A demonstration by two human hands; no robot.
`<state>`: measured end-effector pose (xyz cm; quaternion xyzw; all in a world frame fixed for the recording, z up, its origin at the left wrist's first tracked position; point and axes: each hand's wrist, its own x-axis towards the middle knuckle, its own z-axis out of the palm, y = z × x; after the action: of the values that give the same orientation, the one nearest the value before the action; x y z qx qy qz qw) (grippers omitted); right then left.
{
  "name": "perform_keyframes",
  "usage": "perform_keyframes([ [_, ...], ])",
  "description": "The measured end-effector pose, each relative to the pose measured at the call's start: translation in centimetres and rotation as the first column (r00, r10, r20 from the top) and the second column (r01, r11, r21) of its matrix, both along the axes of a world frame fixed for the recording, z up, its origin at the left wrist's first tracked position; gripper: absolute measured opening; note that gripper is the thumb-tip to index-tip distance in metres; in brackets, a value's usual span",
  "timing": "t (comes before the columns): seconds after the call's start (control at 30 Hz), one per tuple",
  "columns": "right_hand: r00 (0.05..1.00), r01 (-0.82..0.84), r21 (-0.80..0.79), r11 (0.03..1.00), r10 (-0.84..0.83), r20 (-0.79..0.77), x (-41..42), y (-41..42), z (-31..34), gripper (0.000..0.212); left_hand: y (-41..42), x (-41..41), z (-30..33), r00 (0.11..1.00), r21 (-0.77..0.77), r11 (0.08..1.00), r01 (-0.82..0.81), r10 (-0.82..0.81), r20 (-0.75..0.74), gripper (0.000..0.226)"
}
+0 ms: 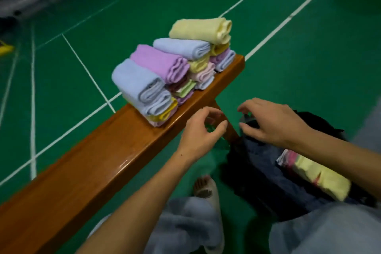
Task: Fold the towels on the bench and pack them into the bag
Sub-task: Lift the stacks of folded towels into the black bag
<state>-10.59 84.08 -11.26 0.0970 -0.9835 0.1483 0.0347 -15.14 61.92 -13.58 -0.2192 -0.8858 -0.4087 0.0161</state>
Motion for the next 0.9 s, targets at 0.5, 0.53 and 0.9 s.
perform_keyframes([
  [0.5, 0.967, 0.255, -0.717, 0.649, -0.161, 0.197, -5.3, -22.0, 2.9, 0.057, -19.8, -8.0, 7.0, 0.833, 0.149, 0.848, -0.508, 0.528, -0.164, 0.032],
  [0.53, 0.95, 0.313, -0.739, 0.597, -0.185, 0.253, -5.6, -22.9, 2.8, 0.058, -20.2, -9.5, 6.8, 0.82, 0.176, 0.819, -0.547, 0.566, -0.083, 0.042],
  [0.9, 0.879, 0.472, -0.833, 0.288, -0.225, 0.42, -7.9, -26.3, 2.6, 0.069, -19.8, -16.8, 4.9, 0.753, 0.422, 0.708, -0.567, 0.237, 0.614, 0.086],
])
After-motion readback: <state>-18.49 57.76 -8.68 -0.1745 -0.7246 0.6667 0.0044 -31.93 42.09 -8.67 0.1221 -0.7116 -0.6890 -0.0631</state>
